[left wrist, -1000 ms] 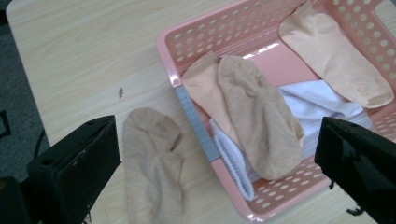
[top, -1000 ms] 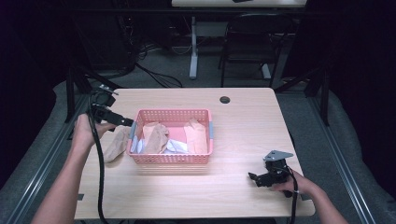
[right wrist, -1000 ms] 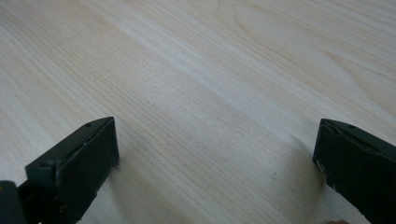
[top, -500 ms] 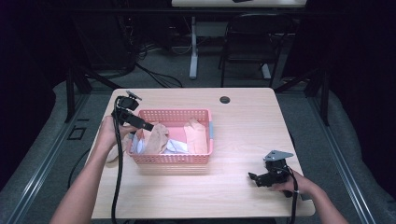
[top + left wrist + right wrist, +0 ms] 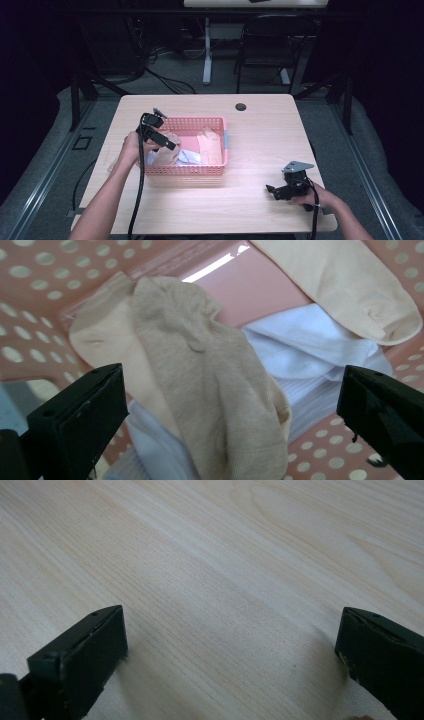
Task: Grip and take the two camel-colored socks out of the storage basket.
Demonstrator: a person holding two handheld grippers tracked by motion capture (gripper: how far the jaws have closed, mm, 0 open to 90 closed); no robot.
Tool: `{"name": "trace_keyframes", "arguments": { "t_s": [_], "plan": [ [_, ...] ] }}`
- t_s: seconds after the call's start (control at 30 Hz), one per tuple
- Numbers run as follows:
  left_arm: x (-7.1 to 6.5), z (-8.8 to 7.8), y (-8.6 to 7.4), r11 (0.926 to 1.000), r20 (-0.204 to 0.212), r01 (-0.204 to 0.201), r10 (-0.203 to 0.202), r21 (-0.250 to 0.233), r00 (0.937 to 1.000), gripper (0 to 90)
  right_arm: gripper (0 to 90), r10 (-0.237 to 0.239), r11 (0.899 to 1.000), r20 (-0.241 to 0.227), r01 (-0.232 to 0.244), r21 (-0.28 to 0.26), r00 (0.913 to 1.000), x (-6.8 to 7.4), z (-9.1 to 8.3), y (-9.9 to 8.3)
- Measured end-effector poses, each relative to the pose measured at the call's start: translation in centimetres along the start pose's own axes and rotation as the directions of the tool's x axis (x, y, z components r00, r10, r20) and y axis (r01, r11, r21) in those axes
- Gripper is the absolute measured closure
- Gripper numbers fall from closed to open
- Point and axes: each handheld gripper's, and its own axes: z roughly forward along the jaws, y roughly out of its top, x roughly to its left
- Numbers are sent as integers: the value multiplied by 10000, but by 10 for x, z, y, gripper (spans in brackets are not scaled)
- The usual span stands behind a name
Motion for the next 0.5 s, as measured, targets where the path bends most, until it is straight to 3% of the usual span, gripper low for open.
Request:
{"name": "trace_keyframes", "arguments": {
  "t_s": [0.13, 0.23, 0.5],
  "plan": [
    [0, 10, 0, 9995, 150, 215, -219, 238, 9996, 0, 0, 54, 10000, 25, -53, -66, 10000, 1, 0, 0],
    [-2, 19, 1, 9980, -64, 83, -79, 629, 9999, 1, 0, 58, 10000, 17, -58, -71, 10000, 1, 0, 0],
    [-2, 36, 0, 9931, -164, 293, -276, 1138, 9995, 49, 0, 60, 10000, 19, -60, -74, 10000, 1, 0, 0]
  ]
}}
